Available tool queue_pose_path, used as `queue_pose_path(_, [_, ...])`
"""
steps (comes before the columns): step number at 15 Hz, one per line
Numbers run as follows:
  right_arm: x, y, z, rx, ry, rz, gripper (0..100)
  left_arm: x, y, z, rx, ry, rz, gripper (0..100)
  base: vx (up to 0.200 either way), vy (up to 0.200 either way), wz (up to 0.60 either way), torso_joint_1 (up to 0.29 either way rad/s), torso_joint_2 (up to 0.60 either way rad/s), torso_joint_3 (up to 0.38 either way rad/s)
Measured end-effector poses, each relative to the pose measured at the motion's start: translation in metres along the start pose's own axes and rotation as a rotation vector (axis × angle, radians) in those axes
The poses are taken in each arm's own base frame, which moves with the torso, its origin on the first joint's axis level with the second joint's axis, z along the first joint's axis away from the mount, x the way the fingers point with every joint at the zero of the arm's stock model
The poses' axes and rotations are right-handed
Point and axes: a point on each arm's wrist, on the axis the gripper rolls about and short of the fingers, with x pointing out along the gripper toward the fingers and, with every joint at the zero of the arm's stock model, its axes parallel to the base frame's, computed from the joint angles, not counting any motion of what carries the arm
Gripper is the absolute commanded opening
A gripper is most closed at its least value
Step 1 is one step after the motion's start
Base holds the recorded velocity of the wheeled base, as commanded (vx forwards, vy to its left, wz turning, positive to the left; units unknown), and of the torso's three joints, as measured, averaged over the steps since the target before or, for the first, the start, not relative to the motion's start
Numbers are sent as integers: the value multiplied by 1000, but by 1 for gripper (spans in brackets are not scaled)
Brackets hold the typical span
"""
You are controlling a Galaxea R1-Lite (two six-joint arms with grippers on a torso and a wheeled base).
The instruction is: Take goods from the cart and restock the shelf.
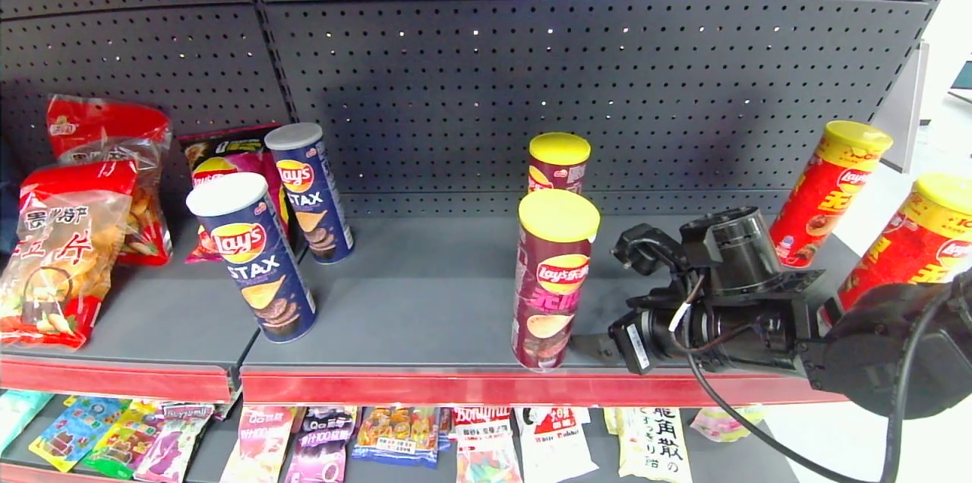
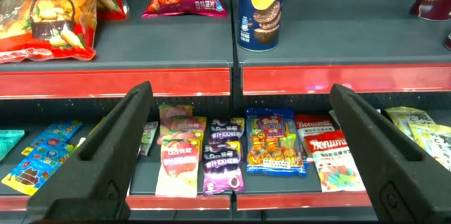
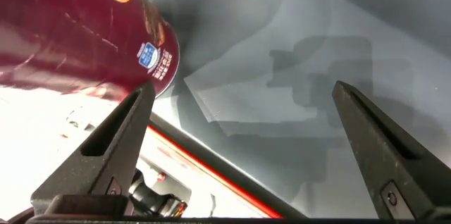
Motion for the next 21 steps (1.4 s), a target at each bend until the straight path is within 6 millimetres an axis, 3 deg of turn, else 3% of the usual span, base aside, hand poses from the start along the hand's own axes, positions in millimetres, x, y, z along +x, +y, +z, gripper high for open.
queue_pose_path(4, [-14,-3,-5,6,-10,-10,100,0,0,0,0,0,0,100,0,0,0,0,0,0])
queue_pose_path(6, [-35,-4,-6,12,-51,-15,100,0,0,0,0,0,0,100,0,0,0,0,0,0])
queue_pose_path(9, [-83,-8,-17,24,-142,-18,100,0,0,0,0,0,0,100,0,0,0,0,0,0])
queue_pose_path(16, [-192,-12,-108,62,-360,-67,100,0,0,0,0,0,0,100,0,0,0,0,0,0])
queue_pose_path(19, [-221,-1,-148,47,-523,-124,100,0,0,0,0,0,0,100,0,0,0,0,0,0])
queue_pose_path(21, [-228,4,-173,34,-575,-178,100,0,0,0,0,0,-1,100,0,0,0,0,0,0])
